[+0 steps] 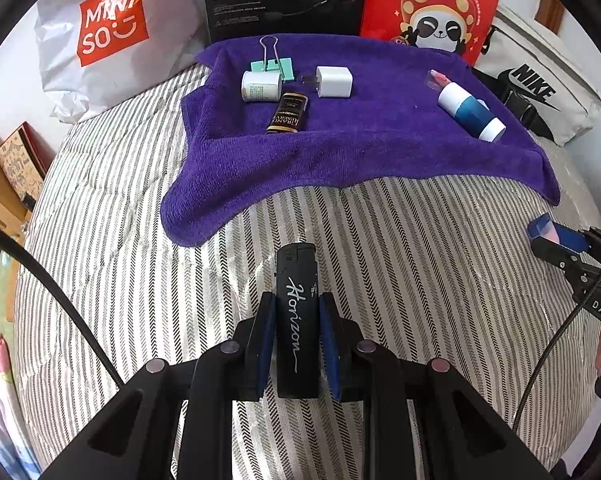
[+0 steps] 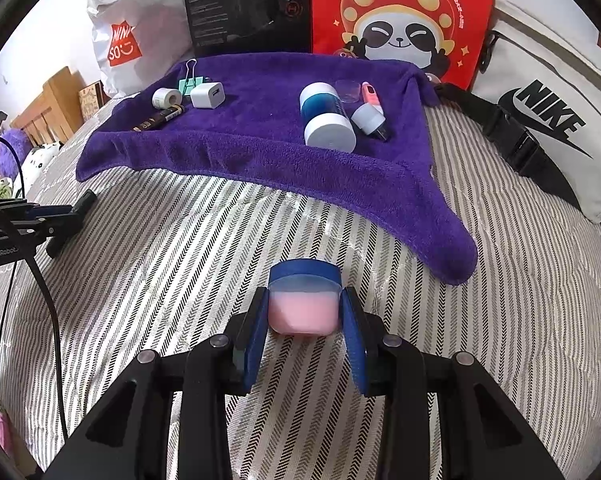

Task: Organize rigid objects
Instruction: 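Carry the jar and the Horizon tube toward the purple towel with both tools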

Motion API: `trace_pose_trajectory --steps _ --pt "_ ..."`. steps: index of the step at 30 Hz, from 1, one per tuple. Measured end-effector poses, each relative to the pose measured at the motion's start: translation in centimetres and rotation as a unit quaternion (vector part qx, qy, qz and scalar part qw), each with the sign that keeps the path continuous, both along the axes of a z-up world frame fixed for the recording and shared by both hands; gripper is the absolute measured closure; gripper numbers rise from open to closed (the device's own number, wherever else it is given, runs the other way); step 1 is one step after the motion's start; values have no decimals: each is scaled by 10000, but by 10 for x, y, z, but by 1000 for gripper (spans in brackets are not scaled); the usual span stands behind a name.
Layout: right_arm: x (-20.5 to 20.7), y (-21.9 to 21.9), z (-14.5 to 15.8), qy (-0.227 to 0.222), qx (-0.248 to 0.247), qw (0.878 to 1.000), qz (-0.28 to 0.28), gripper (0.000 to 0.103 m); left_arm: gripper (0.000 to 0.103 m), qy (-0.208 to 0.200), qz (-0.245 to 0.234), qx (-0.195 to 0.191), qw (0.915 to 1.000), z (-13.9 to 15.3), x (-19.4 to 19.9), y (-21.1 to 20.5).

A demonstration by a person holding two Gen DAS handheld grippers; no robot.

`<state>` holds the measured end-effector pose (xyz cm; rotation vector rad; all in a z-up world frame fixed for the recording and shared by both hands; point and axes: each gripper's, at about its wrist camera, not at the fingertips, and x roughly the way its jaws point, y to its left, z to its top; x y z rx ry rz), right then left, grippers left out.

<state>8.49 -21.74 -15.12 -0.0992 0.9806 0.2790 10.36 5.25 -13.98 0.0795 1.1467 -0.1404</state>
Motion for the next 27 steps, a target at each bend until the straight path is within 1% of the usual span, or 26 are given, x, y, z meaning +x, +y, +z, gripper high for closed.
trace_pose_trajectory --steps 3,7,10,12,18,21,23,24,27 --pt "0 -3 0 48 114 9999 1 67 82 14 -2 95 10000 -1 1 -4" --pt "0 -1 0 41 63 10000 31 67 82 10 0 -14 10000 -1 2 0" --pt "2 -4 2 98 149 9998 25 67 82 47 80 -178 9998 0 2 5" --pt "0 -7 8 73 218 9997 20 67 82 23 87 -291 9995 3 -3 6" --pt "0 -13 30 -54 240 9997 77 67 82 -91 9 -387 9992 18 -7 3" --pt "5 -16 38 -89 201 9997 61 67 82 -221 -29 -483 9986 28 -3 2" --pt "8 -17 43 -100 195 9998 44 67 82 -240 -57 -711 9972 33 3 4" --pt "10 -18 46 -118 224 9997 37 67 82 -231 -72 -756 9968 35 5 4" --pt "16 -17 54 -151 247 9996 67 67 82 -332 -80 -755 9966 43 14 4"
